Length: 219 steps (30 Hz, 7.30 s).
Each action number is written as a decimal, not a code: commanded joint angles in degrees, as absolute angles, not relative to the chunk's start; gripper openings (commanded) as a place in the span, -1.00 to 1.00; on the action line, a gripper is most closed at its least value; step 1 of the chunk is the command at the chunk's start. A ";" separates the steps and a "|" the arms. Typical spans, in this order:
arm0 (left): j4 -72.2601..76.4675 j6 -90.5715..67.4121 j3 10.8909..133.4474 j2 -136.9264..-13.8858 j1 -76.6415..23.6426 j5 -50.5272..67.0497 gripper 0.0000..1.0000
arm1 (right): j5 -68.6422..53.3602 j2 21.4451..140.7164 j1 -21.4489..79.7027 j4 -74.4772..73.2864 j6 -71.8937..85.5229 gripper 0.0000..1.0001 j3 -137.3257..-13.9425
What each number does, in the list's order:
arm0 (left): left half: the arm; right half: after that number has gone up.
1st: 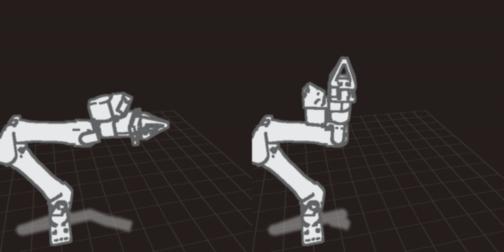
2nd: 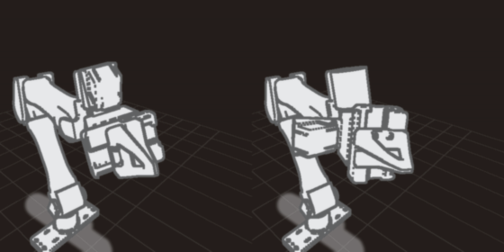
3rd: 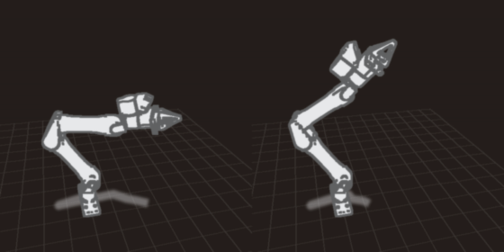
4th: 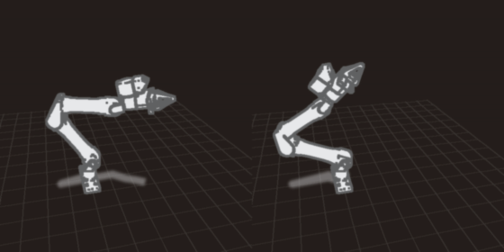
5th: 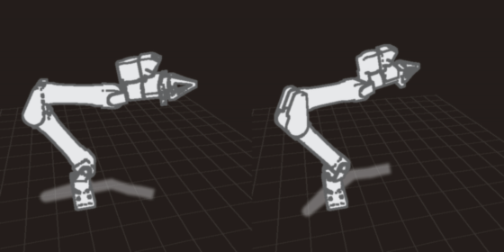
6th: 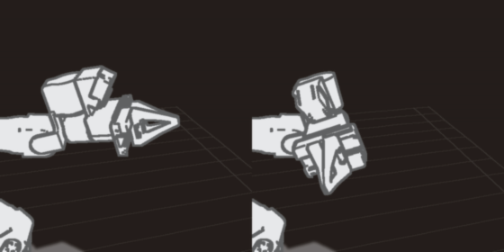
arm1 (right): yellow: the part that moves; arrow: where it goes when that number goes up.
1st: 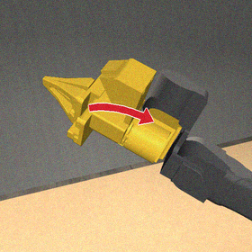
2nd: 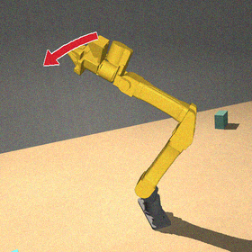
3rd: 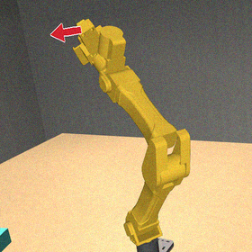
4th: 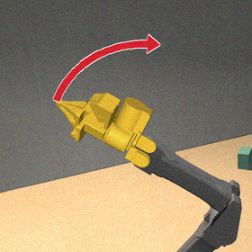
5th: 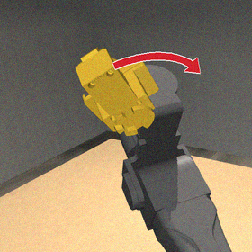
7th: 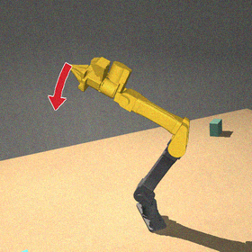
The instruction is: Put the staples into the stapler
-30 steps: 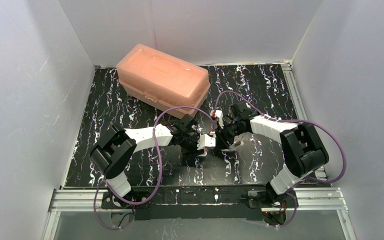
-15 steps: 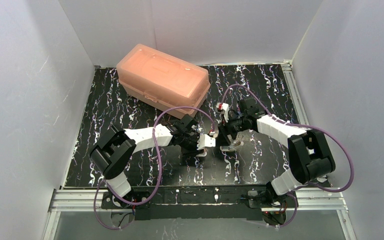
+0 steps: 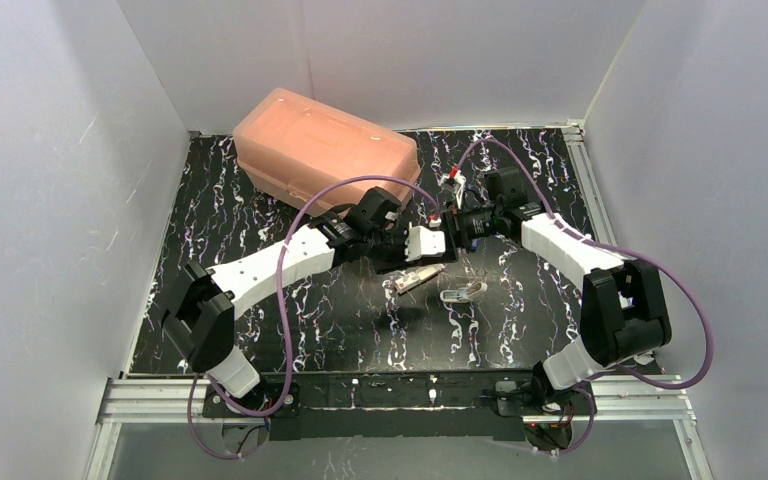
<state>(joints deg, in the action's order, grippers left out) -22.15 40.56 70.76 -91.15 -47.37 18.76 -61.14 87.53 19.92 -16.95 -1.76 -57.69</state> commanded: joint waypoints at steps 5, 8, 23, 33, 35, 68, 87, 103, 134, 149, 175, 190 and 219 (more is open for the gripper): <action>-25.41 36.79 73.99 -88.62 -48.85 16.58 -1.00 | -65.51 89.99 19.77 -13.92 8.20 0.97 -62.01; -24.93 36.56 74.13 -88.53 -49.41 15.69 -1.00 | -65.00 91.21 19.75 -13.94 8.21 0.97 -61.49; -22.17 36.88 72.75 -87.70 -49.49 13.05 -1.00 | -68.28 94.30 19.78 -9.17 10.86 0.78 -58.75; -21.08 36.32 72.82 -88.44 -49.53 12.55 -1.00 | -69.43 94.56 19.92 -5.90 12.91 0.52 -57.78; -21.01 36.23 72.92 -88.63 -49.48 12.64 -1.00 | -70.40 94.74 19.92 -4.85 13.48 -0.05 -57.67; -8.91 38.59 64.06 -84.53 -42.72 30.85 0.59 | -71.66 86.00 18.35 16.69 30.14 -0.97 -47.46; -6.07 39.53 60.43 -84.46 -42.65 33.54 -0.37 | -72.45 85.43 18.37 17.93 31.20 -0.97 -46.95; -6.17 35.64 64.51 -85.55 -42.88 28.77 -1.00 | -68.72 85.56 18.42 13.75 29.69 0.17 -47.63; -6.95 39.73 67.39 -89.71 -46.38 23.41 -1.00 | -70.06 87.53 19.67 16.34 32.45 0.00 -48.46; -6.06 42.27 65.60 -89.37 -46.61 21.32 -1.00 | -68.38 85.87 17.83 15.39 31.85 0.45 -47.70; -3.88 46.12 63.13 -88.92 -49.15 15.12 -1.00 | -67.47 86.50 17.20 15.48 31.54 -0.97 -47.55; -16.95 43.81 61.81 -84.11 -42.48 27.81 -1.00 | -64.12 81.72 15.90 -8.12 6.92 0.97 -54.29; -35.84 60.02 62.10 -97.00 -28.13 25.27 -0.79 | -41.64 65.97 15.85 -30.69 -25.92 0.97 -48.84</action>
